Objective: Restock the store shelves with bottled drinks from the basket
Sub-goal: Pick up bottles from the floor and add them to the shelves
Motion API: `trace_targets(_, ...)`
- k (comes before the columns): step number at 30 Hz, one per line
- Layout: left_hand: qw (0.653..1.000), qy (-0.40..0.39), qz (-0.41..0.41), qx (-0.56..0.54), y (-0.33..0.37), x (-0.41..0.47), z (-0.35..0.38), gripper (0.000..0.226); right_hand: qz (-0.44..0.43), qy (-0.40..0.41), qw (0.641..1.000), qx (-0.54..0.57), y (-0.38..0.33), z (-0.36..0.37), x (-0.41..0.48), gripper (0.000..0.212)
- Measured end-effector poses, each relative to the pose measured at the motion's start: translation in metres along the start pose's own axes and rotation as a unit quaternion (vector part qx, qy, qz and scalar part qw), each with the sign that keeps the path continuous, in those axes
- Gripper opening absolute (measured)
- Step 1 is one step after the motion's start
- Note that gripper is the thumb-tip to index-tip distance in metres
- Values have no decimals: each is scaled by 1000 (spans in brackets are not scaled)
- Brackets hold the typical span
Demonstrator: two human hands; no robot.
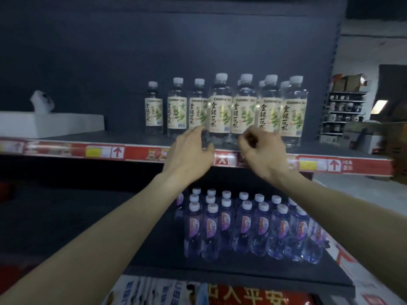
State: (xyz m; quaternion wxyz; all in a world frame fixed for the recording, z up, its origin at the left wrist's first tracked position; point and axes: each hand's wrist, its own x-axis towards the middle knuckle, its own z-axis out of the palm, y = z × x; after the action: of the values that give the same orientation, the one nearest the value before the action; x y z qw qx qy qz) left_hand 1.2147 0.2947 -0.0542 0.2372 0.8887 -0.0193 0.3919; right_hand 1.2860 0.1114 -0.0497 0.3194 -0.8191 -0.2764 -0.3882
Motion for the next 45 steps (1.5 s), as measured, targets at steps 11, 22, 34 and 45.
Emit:
trace_targets(11, 988, 83, -118, -62, -149, -179, -71, 39, -121, -221, 951, 178, -149, 142, -139, 15)
trace_targets(22, 846, 28, -532, 0, -284, -491, -121, 32, -96, -633, 751, 163, -282, 296, -344, 12)
trace_targets(34, 708, -86, -695, 94, -313, -683, -107, 61, -140, -748, 637, 122, -334, 361, -573, 45)
trace_targets(45, 661, 115, -740, 45, -316, -755, -59, 53, -200, -668, 709, 105, -317, 377, -638, 43)
